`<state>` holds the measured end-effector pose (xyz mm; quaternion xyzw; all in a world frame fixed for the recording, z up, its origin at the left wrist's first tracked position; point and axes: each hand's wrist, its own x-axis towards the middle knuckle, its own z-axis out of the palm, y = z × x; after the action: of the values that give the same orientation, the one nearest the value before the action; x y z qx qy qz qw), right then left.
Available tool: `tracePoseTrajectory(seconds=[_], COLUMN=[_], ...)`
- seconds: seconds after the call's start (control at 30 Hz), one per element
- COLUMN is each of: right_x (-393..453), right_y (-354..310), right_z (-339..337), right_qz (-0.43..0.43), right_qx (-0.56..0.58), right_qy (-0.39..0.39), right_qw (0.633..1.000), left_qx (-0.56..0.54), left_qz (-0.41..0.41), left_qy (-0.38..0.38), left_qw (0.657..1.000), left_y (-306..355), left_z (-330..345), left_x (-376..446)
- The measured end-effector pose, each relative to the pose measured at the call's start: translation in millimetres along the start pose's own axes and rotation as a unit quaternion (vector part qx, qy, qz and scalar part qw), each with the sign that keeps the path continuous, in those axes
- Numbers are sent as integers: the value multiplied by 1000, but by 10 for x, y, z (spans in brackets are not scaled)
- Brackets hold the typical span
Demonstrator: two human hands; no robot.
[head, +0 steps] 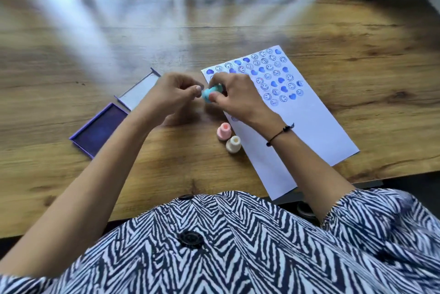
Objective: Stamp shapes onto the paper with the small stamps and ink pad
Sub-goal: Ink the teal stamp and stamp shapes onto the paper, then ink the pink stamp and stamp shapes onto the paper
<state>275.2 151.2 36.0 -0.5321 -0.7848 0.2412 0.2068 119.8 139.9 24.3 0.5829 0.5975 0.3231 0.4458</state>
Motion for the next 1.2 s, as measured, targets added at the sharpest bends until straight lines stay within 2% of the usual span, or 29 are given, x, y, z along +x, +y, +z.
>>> tracePoseTrajectory(seconds=[0.07, 0.2, 0.33, 0.47, 0.53, 0.63, 0.73, 0.83, 0.93, 1.0, 1.07, 1.13, 1.2], right_x=[114, 164, -29, -290, -314, -276, -243, -237, -241, -246, -254, -255, -238], right_y=[-50, -194, -151, -197, -212, -249, -316, -419, -544, -623, -701, -778, -868], right_z=[47, 100, -160, -226, -152, -94, -71, -12, 124, 220, 327, 428, 510], right_qz=[-25, -55, -8, 27, 26, 9, 15, 46, 45, 55, 58, 39, 1], right_qx=[-68, -144, -163, -211, -204, -150, -38, 125, 217, 289, 312, 283, 239], right_qy=[-40, -88, -54, -159, -184, -119, -59, -56, -44, -51, -101, -164, -180], right_qw=[997, 984, 985, 964, 961, 981, 997, 989, 974, 954, 943, 944, 954], left_qx=[-12, -54, -98, -137, -145, -162, -194, -258, -266, -269, -271, -266, -269], left_qz=[-21, -48, -43, -38, -41, -43, -44, -28, -28, -41, -44, -40, -37], left_qy=[67, 126, 122, 112, 107, 106, 89, 74, 113, 151, 206, 254, 281], left_qw=[997, 989, 987, 983, 983, 980, 976, 963, 957, 950, 939, 929, 920], left_y=[-48, -129, -90, -64, -69, -87, -104, -104, -134, -174, -235, -301, -354], left_z=[-26, -66, -7, 40, 79, 102, 113, 98, 20, -32, -80, -124, -165], left_x=[-42, -217, -333, -463, -533, -641, -756, -872, -987, -1059, -1141, -1226, -1302])
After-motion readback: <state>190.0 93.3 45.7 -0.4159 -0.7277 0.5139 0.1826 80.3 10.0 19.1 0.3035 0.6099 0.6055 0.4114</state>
